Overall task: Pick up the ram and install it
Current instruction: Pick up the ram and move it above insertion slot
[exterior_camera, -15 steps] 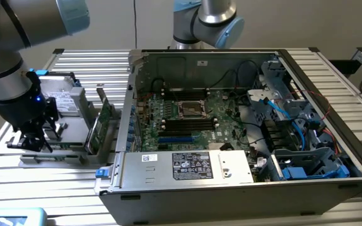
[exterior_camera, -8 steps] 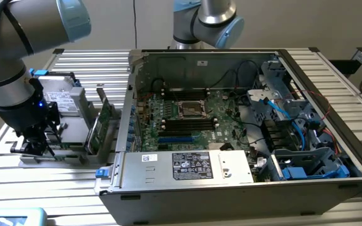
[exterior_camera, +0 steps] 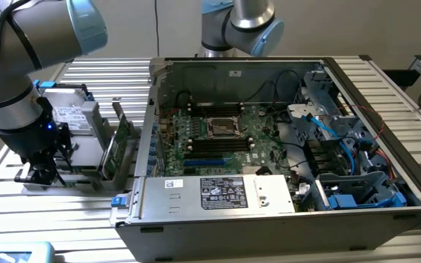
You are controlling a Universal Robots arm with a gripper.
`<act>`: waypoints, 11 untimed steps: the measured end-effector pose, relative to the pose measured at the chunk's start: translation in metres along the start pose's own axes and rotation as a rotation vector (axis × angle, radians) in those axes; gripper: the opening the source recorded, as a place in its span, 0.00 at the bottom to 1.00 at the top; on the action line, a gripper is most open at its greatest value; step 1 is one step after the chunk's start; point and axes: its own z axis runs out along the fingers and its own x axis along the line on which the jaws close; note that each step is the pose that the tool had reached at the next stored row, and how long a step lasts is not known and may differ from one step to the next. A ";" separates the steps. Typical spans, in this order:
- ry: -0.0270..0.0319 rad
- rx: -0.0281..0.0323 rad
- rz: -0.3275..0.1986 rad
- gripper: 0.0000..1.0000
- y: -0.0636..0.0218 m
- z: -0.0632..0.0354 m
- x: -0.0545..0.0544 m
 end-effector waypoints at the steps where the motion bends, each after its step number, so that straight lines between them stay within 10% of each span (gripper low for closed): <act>1: -0.0001 0.0001 0.000 0.42 -0.0006 0.0010 0.000; 11: 0.0009 0.0002 0.000 0.42 -0.0028 0.0082 0.001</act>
